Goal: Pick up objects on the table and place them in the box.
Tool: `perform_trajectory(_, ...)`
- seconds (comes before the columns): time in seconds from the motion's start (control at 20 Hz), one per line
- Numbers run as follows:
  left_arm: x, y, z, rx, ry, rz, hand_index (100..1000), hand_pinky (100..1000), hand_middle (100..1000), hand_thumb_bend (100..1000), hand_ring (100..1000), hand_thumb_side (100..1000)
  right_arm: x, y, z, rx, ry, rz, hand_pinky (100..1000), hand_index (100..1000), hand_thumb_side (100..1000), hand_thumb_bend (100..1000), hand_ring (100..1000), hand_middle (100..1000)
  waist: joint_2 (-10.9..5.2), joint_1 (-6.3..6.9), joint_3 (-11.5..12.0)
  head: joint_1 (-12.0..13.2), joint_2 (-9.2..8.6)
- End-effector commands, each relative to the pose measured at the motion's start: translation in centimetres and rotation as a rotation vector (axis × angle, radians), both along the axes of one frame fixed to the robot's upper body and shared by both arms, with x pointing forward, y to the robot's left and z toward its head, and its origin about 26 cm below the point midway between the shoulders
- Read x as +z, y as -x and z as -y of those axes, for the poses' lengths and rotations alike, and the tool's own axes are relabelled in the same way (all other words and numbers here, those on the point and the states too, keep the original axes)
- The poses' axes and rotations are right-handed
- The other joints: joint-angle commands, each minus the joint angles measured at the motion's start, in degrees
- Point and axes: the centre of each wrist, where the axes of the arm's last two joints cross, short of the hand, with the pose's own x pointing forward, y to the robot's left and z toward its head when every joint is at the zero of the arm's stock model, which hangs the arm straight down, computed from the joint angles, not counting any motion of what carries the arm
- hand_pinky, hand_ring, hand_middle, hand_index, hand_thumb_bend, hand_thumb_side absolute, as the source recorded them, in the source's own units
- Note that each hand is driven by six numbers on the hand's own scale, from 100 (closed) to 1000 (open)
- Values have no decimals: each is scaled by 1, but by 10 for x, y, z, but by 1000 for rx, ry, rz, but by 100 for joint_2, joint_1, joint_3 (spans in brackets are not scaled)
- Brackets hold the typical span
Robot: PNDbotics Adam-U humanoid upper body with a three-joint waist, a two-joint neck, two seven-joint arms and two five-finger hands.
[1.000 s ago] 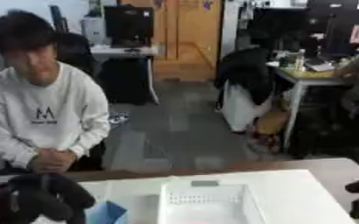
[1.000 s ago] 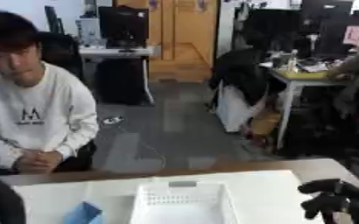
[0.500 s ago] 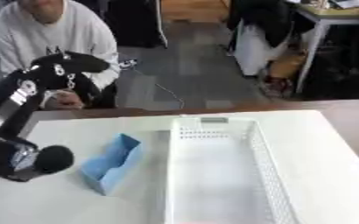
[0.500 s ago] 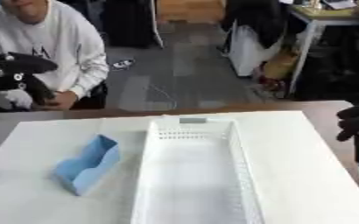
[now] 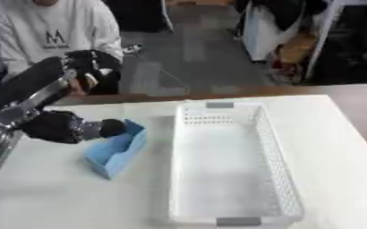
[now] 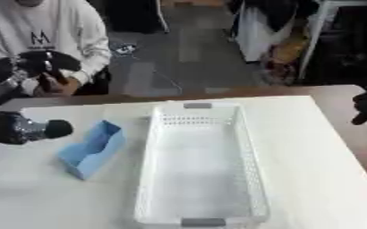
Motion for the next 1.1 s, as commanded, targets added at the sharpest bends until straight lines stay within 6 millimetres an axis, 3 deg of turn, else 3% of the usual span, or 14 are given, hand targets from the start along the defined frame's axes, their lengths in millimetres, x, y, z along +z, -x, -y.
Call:
perform_trajectory(0.05,13,-10,-10,83,-140,-23,893,475,879,787,670,886,8,2,2,-7,38,14,144,668,731,100,435,604,-91,7,-9,68,42)
perform_trajectory(0.3,17,-35,-20,200,-352,-128,889,440,860,775,663,894,8,2,1,-5,45,7,142,668,733,100,434,596,-115,26,-30,60,92)
perform_trajectory(0.4,15,-45,-24,240,-414,-174,884,457,865,795,692,921,8,2,1,-3,47,4,142,668,734,100,434,594,-116,31,-37,54,74)
perform_trajectory(0.45,14,-49,-26,254,-435,-194,891,458,859,799,715,1000,8,2,0,-2,48,3,141,667,735,100,433,591,-116,31,-39,51,68)
perform_trajectory(0.55,10,-60,-32,291,-479,-262,893,440,838,825,716,1000,8,2,0,-2,51,1,143,667,734,100,435,589,-118,32,-46,44,77)
perform_trajectory(0.75,6,-79,-40,365,-563,-390,871,372,779,884,654,1000,7,2,1,-10,61,-1,141,667,735,100,434,586,-129,34,-47,49,116)
perform_trajectory(1.1,-6,-106,-51,466,-675,-555,801,298,709,887,587,1000,6,2,-1,-3,65,-10,140,667,737,100,433,584,-152,34,-55,74,151)
